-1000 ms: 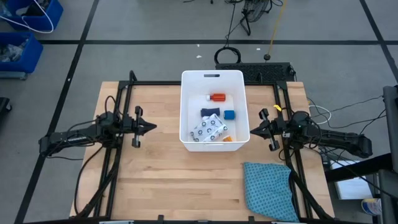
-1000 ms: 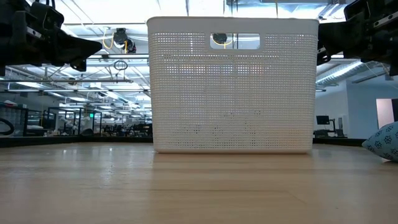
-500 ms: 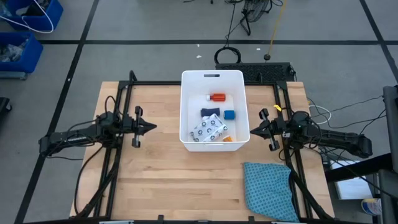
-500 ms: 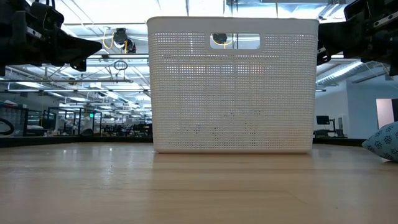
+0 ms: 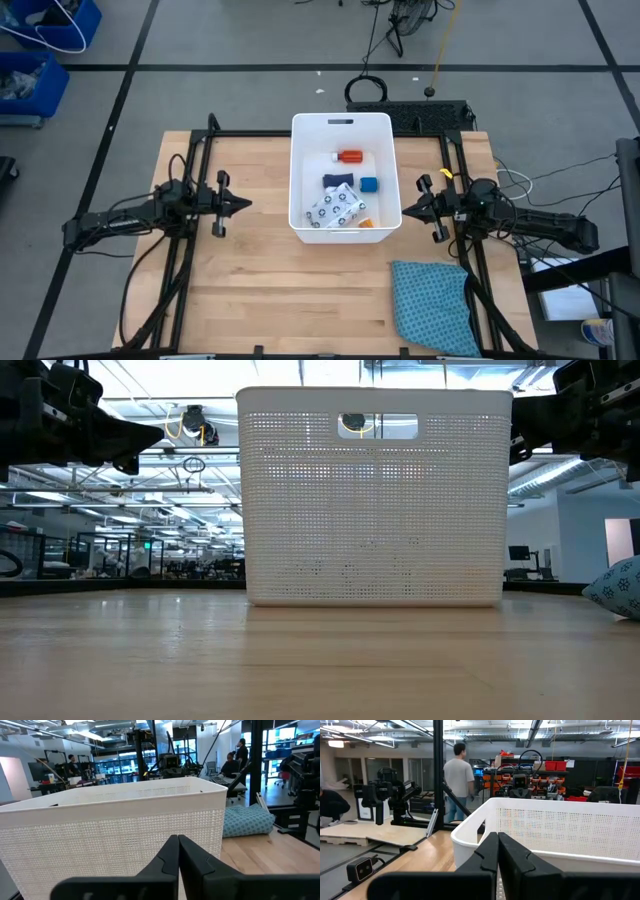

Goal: Pick & place medical supplies in basket/bin
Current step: Return to Home Position

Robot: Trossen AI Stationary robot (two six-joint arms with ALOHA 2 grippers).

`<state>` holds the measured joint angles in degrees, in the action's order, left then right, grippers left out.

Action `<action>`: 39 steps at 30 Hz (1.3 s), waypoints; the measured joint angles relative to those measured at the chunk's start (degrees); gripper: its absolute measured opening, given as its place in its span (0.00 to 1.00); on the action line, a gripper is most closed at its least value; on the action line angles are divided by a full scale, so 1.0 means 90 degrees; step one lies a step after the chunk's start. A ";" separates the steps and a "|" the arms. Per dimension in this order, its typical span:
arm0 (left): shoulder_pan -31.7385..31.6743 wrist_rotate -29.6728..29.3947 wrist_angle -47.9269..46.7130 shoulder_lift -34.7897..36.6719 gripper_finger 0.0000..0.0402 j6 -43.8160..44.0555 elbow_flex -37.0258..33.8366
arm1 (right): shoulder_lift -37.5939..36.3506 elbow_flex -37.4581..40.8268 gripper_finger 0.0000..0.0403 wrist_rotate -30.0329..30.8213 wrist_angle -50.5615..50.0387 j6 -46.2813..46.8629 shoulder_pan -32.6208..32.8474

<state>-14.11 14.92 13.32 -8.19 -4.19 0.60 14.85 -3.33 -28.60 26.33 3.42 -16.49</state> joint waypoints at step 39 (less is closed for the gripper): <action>0.0000 0.0000 0.0000 0.0000 0.01 -0.0002 0.0000 | 0.0000 0.0000 0.00 0.0001 0.0000 0.0000 0.0000</action>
<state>-14.11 14.92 13.32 -8.19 -4.21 0.60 14.85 -3.33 -28.59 26.33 3.42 -16.49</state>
